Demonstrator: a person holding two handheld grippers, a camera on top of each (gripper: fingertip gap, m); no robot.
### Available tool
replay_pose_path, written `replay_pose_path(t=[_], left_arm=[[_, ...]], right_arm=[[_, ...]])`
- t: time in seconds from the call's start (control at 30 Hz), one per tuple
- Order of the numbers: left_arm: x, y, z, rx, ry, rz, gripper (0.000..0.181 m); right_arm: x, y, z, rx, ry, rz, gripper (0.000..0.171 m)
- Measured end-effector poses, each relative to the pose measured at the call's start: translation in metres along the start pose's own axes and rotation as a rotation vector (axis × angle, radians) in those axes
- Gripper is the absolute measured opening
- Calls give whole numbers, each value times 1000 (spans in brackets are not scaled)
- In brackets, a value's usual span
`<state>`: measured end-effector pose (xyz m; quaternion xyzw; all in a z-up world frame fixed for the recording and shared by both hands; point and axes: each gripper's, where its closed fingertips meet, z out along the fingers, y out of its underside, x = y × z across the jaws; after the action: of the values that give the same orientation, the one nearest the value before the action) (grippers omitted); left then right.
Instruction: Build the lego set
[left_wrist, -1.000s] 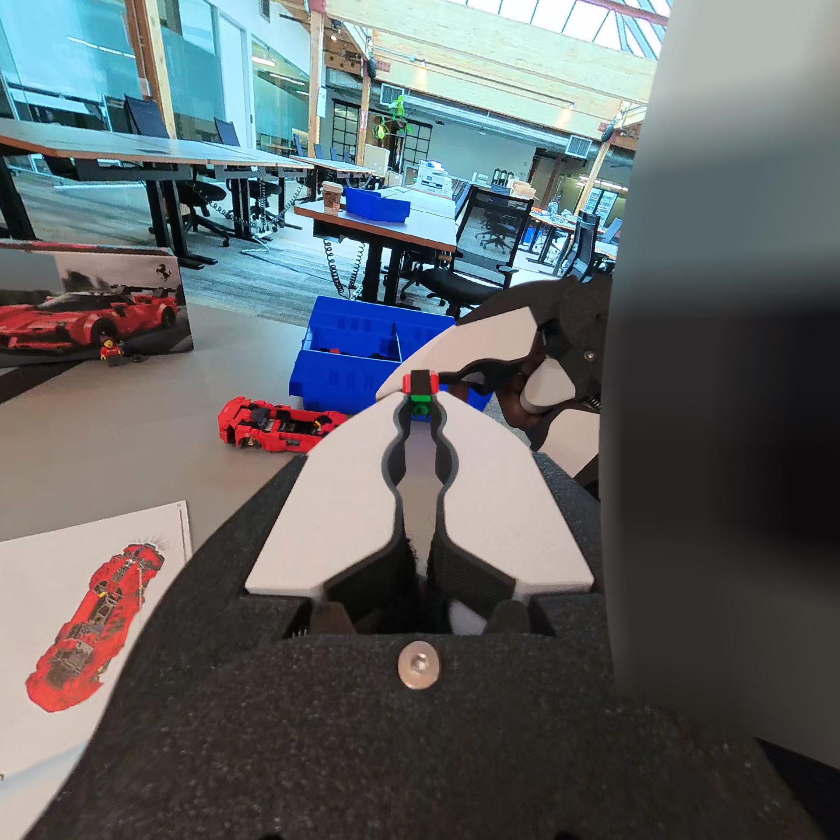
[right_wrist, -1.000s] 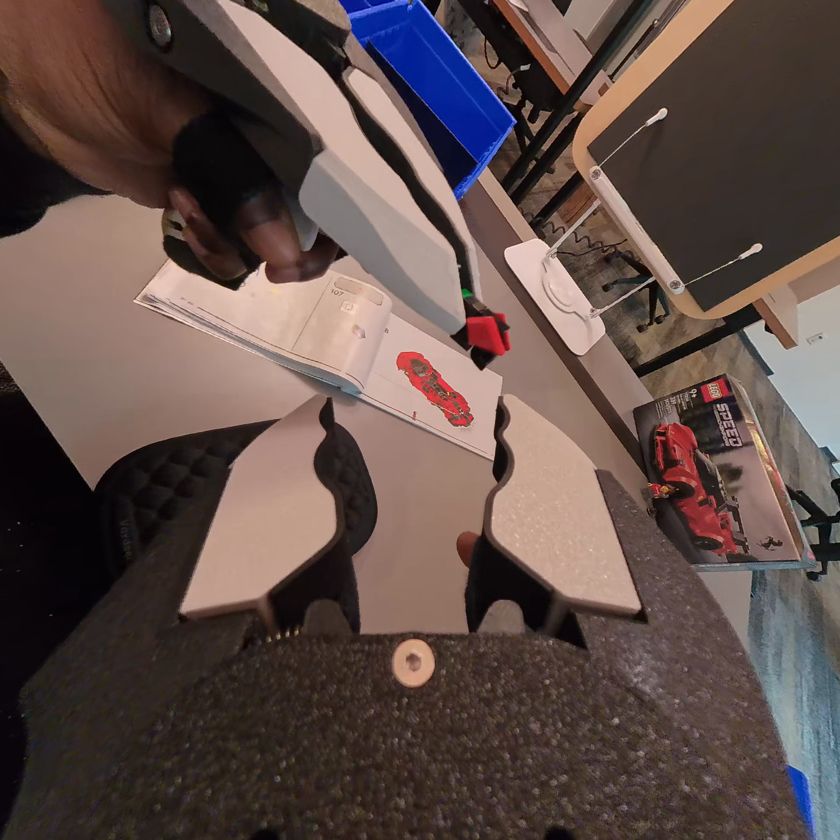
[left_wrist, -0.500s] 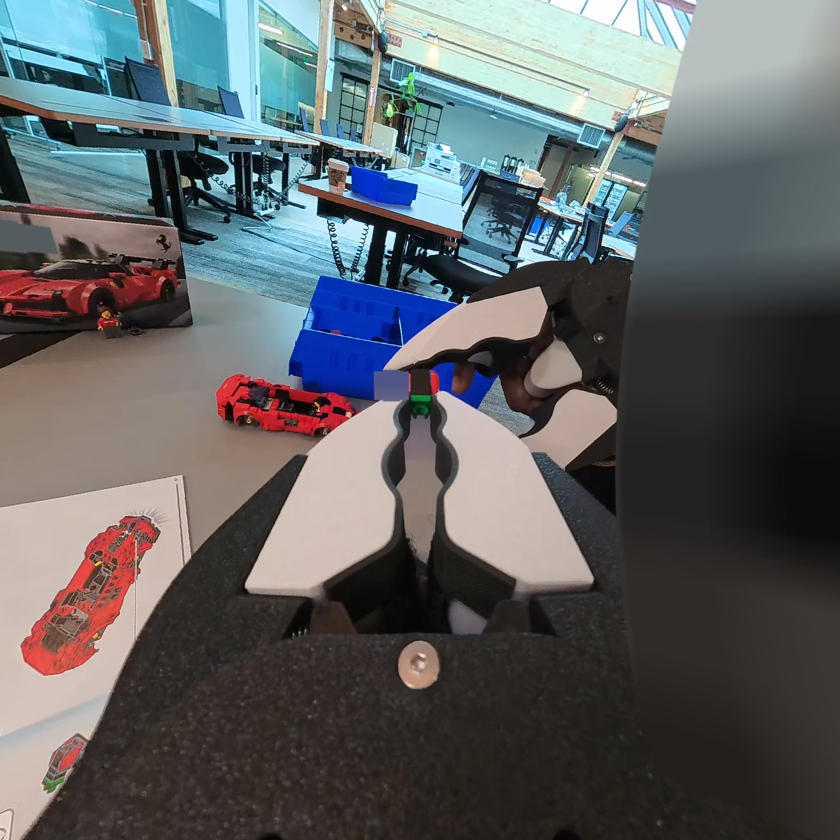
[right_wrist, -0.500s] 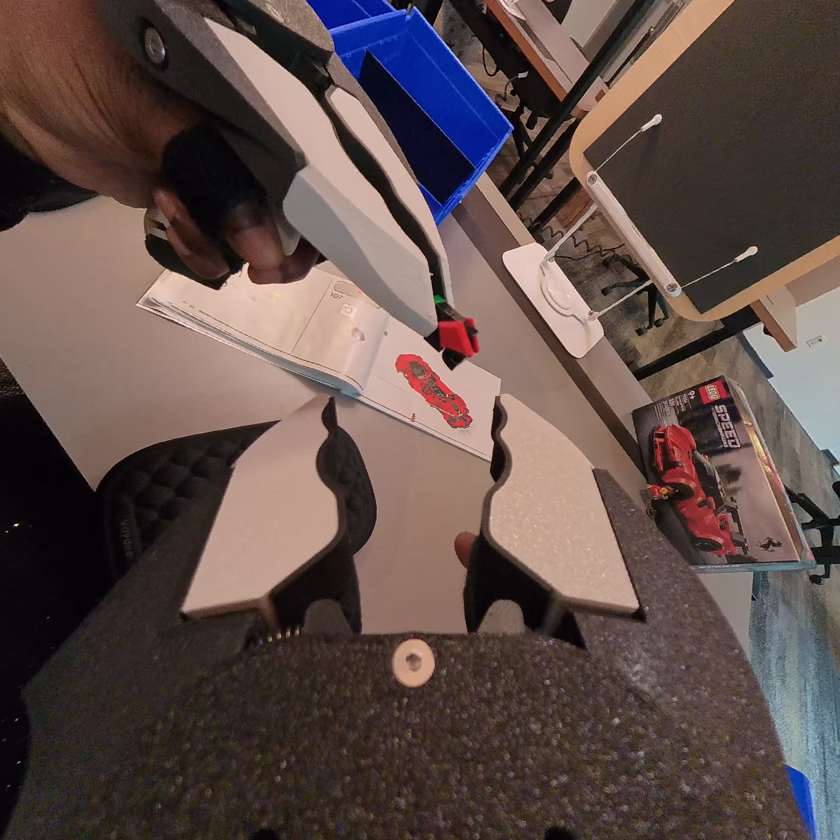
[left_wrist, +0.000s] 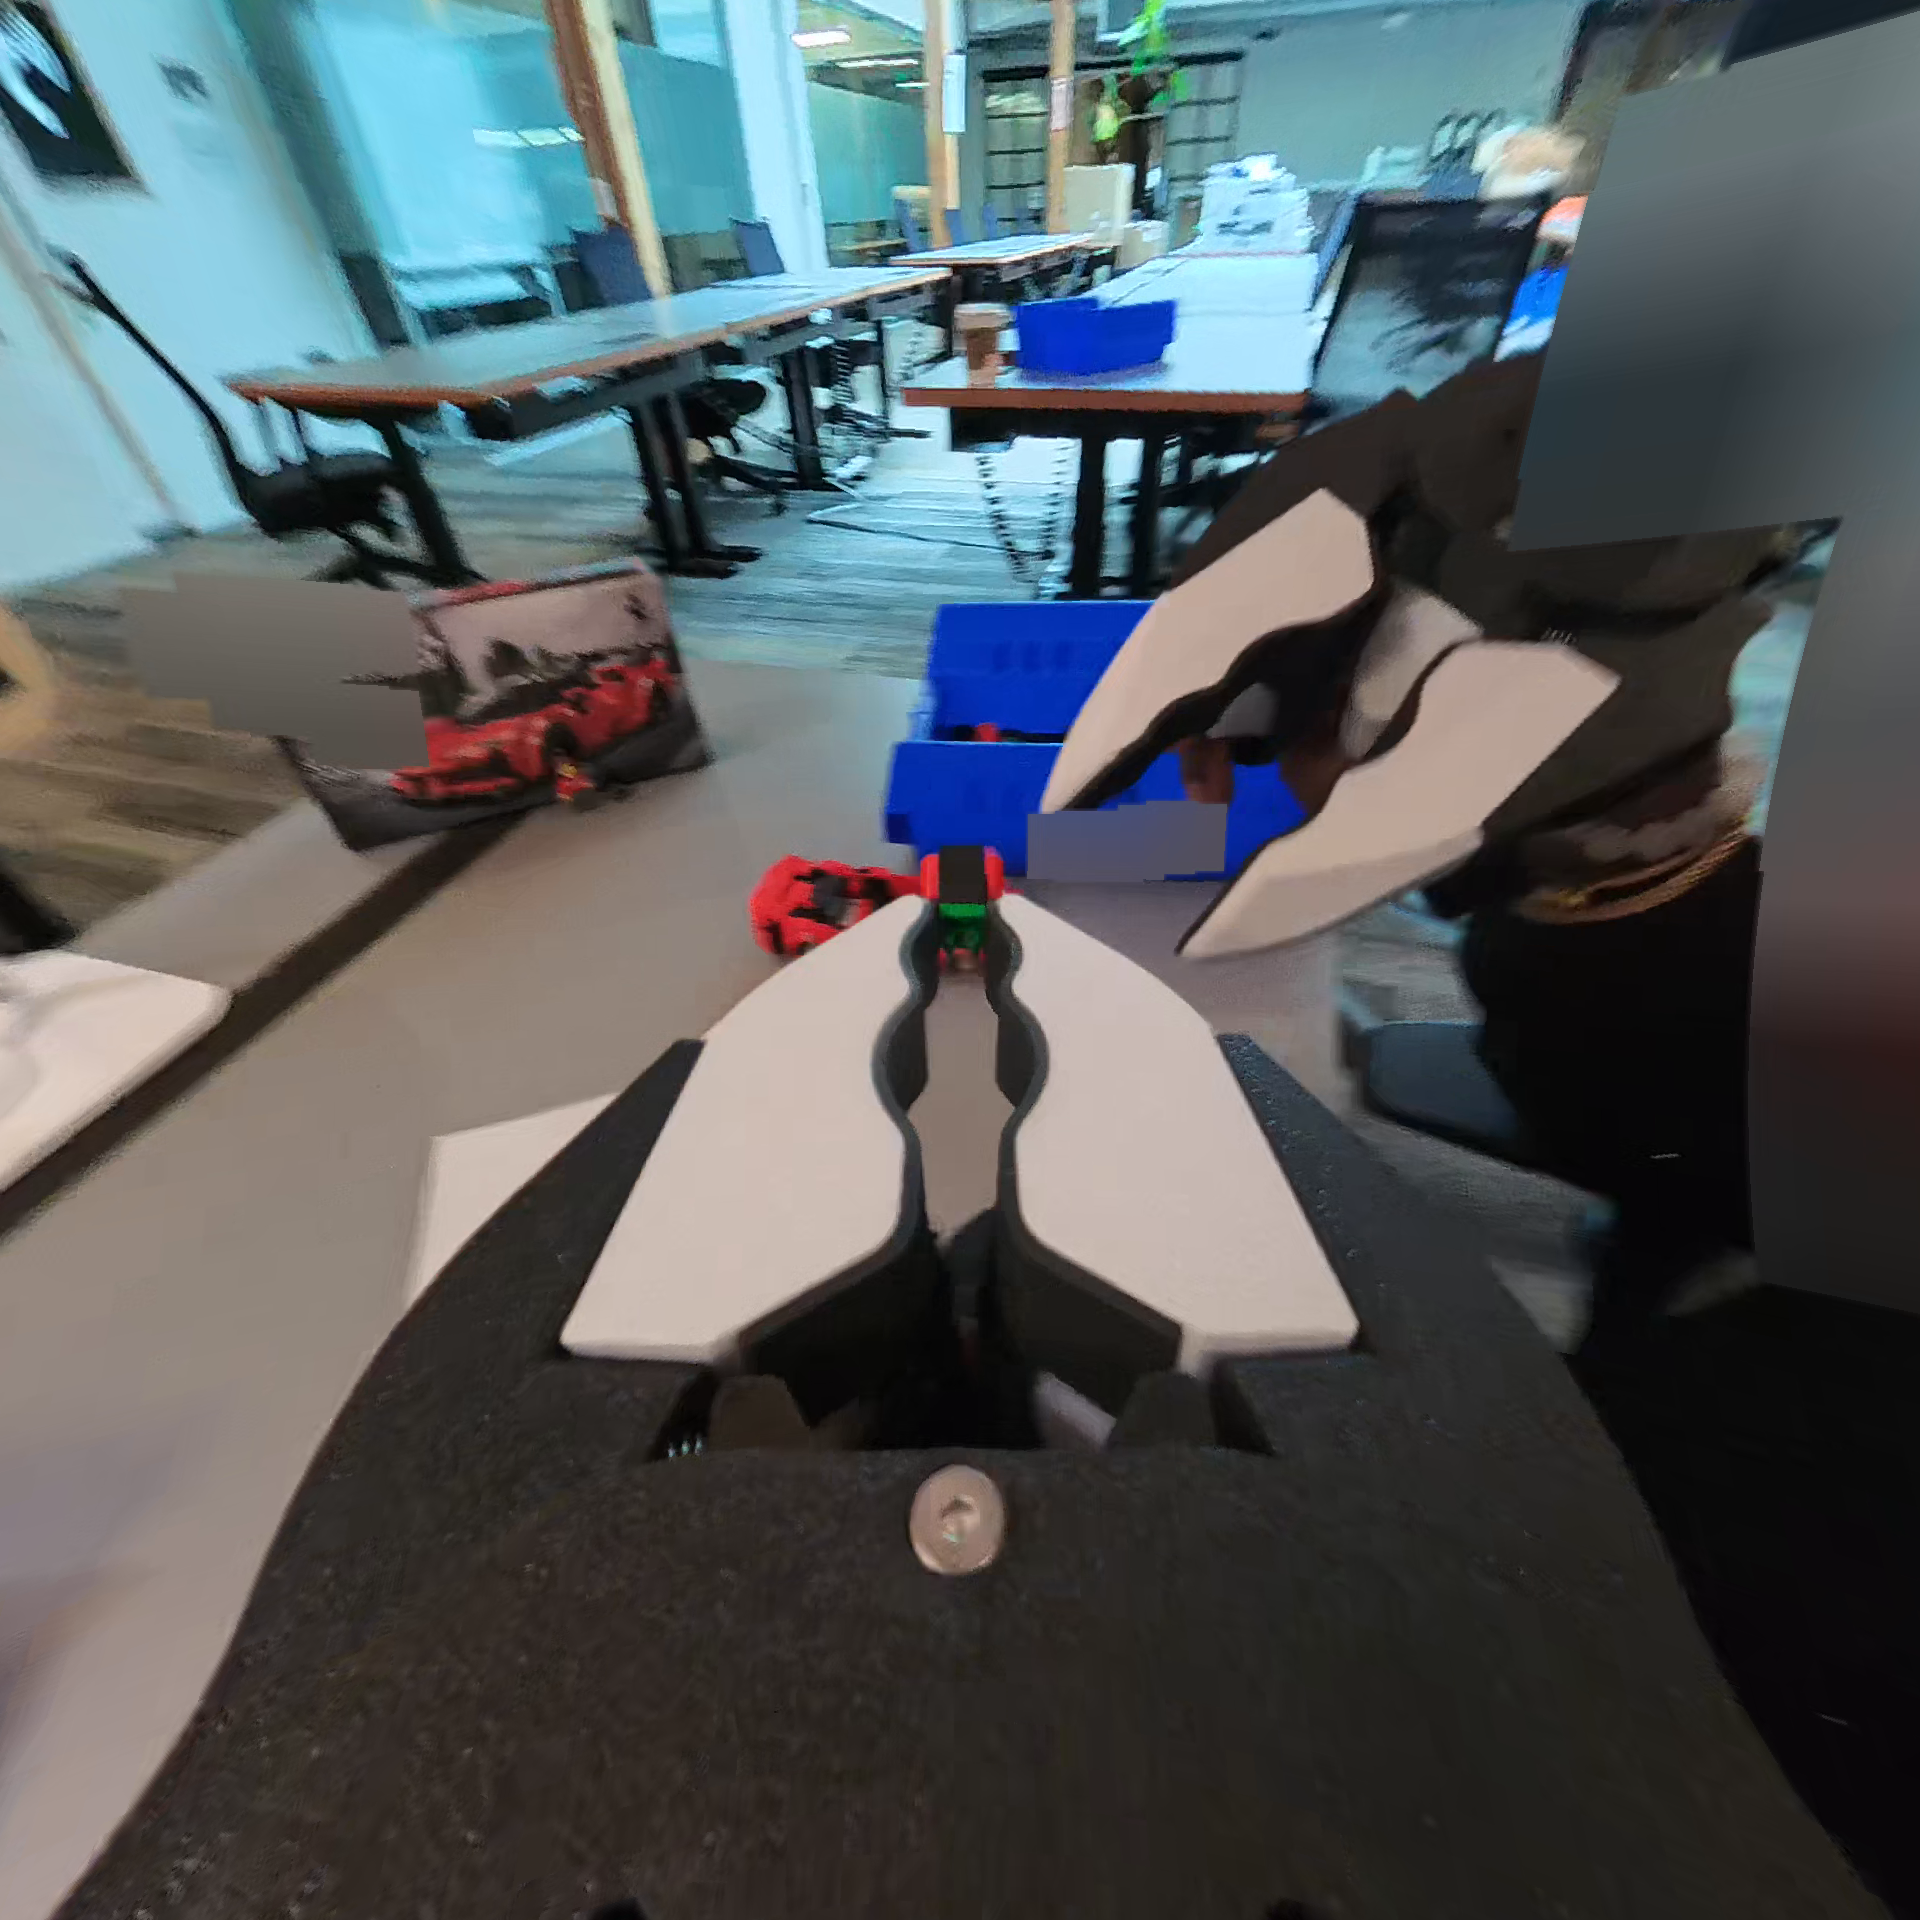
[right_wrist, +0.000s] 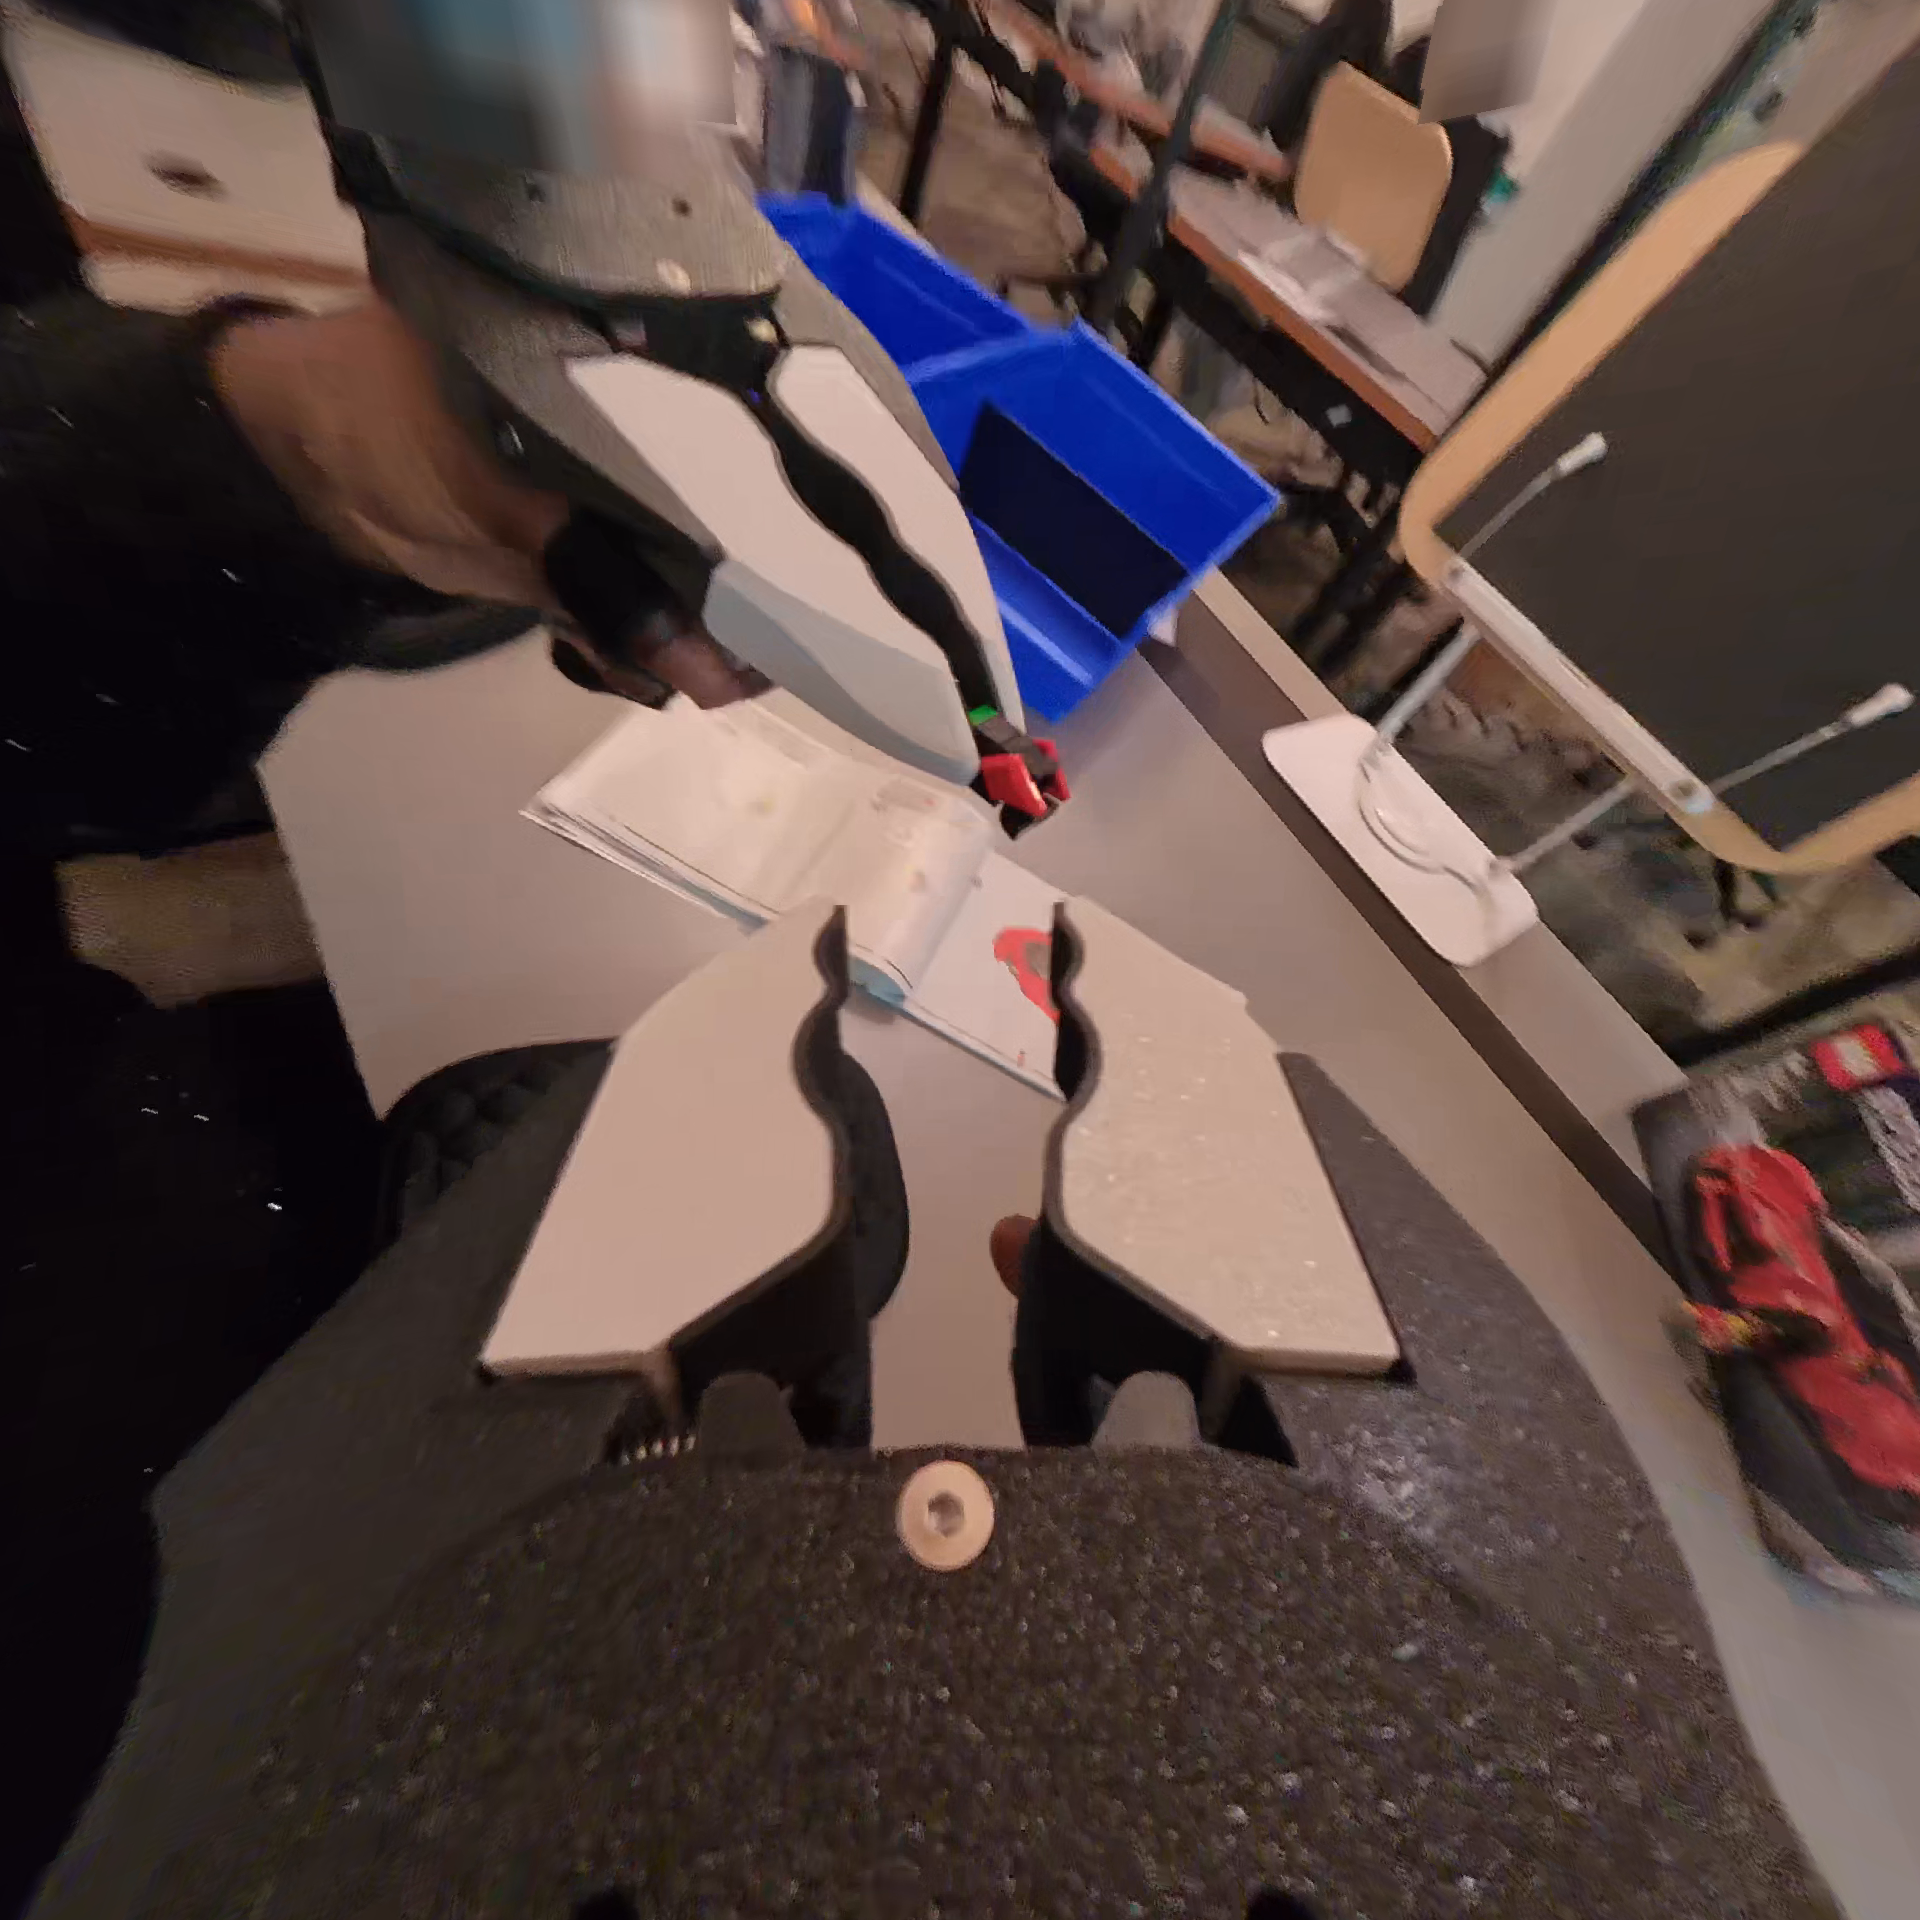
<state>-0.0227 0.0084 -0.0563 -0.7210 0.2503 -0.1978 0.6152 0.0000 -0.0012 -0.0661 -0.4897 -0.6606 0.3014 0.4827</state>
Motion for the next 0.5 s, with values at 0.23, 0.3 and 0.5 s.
replay_pose_path(t=[0.23, 0.3, 0.5], left_arm=[[5, -11, -2, -63, -314, 512, 8], [12, -13, -2, -70, -343, 595, 7], [22, -7, -3, -118, -381, 741, 7]], right_arm=[[11, 0, -2, 29, 55, -80, 23], [9, -2, -2, 33, 67, -118, 23], [0, -9, -8, 77, 21, -187, 20]])
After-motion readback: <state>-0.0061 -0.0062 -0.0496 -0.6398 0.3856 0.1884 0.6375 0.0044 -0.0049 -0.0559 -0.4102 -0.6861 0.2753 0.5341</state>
